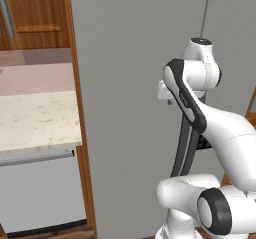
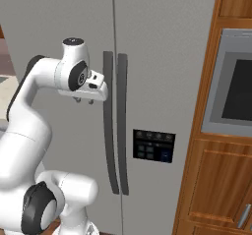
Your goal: Retrieve the tangerine and mango from the fridge and place them into the bowl on the dining table.
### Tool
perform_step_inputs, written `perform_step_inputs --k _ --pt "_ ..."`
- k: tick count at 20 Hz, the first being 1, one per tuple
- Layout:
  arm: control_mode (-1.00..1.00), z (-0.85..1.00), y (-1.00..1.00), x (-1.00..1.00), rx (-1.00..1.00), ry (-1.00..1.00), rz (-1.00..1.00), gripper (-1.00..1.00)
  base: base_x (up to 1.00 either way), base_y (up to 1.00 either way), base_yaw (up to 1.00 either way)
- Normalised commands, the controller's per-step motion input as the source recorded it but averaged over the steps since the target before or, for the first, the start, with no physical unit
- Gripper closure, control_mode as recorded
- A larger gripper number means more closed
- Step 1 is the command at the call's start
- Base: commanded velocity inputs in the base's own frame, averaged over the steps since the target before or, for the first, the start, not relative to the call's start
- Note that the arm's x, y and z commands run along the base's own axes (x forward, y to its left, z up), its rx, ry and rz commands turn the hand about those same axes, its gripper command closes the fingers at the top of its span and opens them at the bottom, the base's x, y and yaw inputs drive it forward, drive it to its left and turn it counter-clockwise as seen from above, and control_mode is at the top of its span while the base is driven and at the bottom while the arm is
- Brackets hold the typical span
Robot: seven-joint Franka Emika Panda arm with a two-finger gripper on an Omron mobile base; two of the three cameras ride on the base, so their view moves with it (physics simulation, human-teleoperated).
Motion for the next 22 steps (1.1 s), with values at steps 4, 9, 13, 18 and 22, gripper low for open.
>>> perform_step_inputs --k 4,9,13,18,22 --pt "-1.0 -0.04 0.0 -0.14 0.0 0.0 0.0 -1.0 0.0 0.0 0.0" --pt "-1.0 -0.28 0.0 -0.53 -0.03 0.0 0.0 -1.0 0.0 0.0 0.0" --pt "-1.0 -0.3 -0.01 -0.72 -0.01 0.0 0.0 -1.0 0.0 0.0 0.0" --pt "-1.0 -0.27 -0.01 -0.55 0.0 0.0 0.0 -1.0 0.0 0.0 0.0" --pt "-1.0 -0.22 -0.04 -0.36 0.0 -0.01 0.0 -1.0 0.0 0.0 0.0"
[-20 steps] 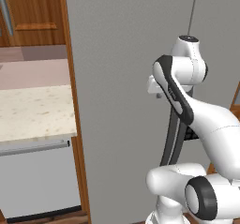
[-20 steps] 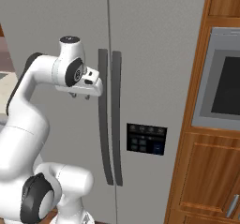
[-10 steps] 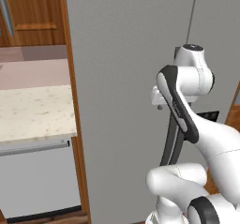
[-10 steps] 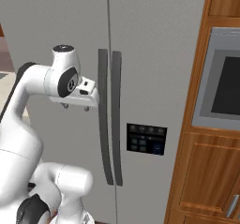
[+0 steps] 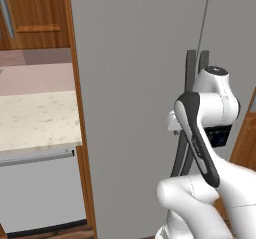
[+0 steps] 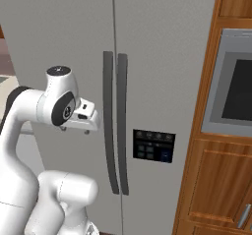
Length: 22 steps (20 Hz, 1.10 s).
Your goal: Retrieve the tangerine and mango from the fridge and place them into the bowl on the dining table.
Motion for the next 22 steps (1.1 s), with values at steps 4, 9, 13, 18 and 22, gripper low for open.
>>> perform_step_inputs --k 4,9,13,18,22 --pt "-1.0 -0.17 -0.04 -0.29 0.0 -0.01 0.0 -1.0 0.0 0.0 0.0" --pt "-1.0 -0.11 -0.05 -0.3 0.0 -0.02 0.0 -1.0 0.0 0.0 0.0" --pt "1.0 0.0 0.0 0.0 0.0 0.0 0.0 -1.0 -0.34 -0.08 0.0" --pt "1.0 0.0 0.0 0.0 0.0 0.0 0.0 -1.0 -0.42 -0.12 0.0" --pt "1.0 0.0 0.0 0.0 0.0 0.0 0.0 -1.0 -0.43 -0.11 0.0"
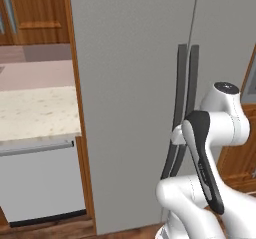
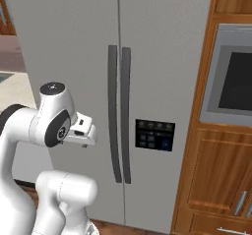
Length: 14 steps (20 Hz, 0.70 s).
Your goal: Retrieve the tangerine and mango from the fridge and place them into the bowl on the dining table.
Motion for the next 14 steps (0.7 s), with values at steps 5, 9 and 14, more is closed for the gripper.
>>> perform_step_inputs --k 5,9,14 --pt "1.0 0.0 0.0 0.0 0.0 0.0 0.0 -1.0 -0.43 -0.09 0.0" --pt "1.0 0.0 0.0 0.0 0.0 0.0 0.0 -1.0 -0.42 -0.09 0.0" --pt "1.0 0.0 0.0 0.0 0.0 0.0 0.0 -1.0 -0.42 -0.06 0.0"
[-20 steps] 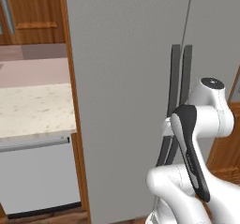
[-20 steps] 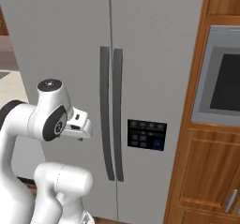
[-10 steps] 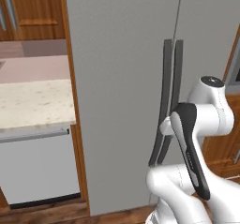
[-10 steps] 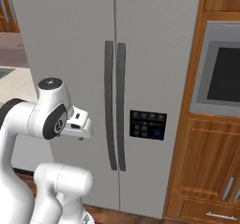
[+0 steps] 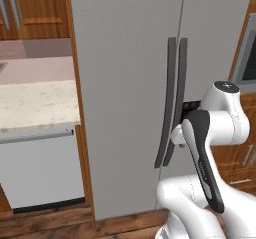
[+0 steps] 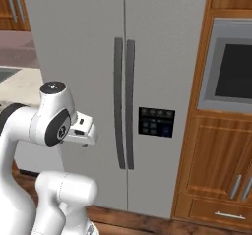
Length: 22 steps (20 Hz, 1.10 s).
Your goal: Retrieve the tangerine and mango from the fridge and place them into the bowl on the dining table.
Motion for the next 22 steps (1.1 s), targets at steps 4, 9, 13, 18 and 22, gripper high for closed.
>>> perform_step_inputs --k 4,9,13,18,22 --pt "1.0 0.0 0.0 0.0 0.0 0.0 0.0 -1.0 -0.42 -0.05 0.0" --pt "1.0 0.0 0.0 0.0 0.0 0.0 0.0 -1.0 -0.41 -0.05 0.0" --pt "1.0 0.0 0.0 0.0 0.0 0.0 0.0 -1.0 -0.43 -0.05 0.0" --pt "-1.0 0.0 0.0 -0.03 0.0 -0.01 0.0 -1.0 -0.24 -0.01 0.0" --pt "-1.0 0.0 0.0 -0.01 0.03 -0.09 0.0 -1.0 0.0 0.0 0.0"
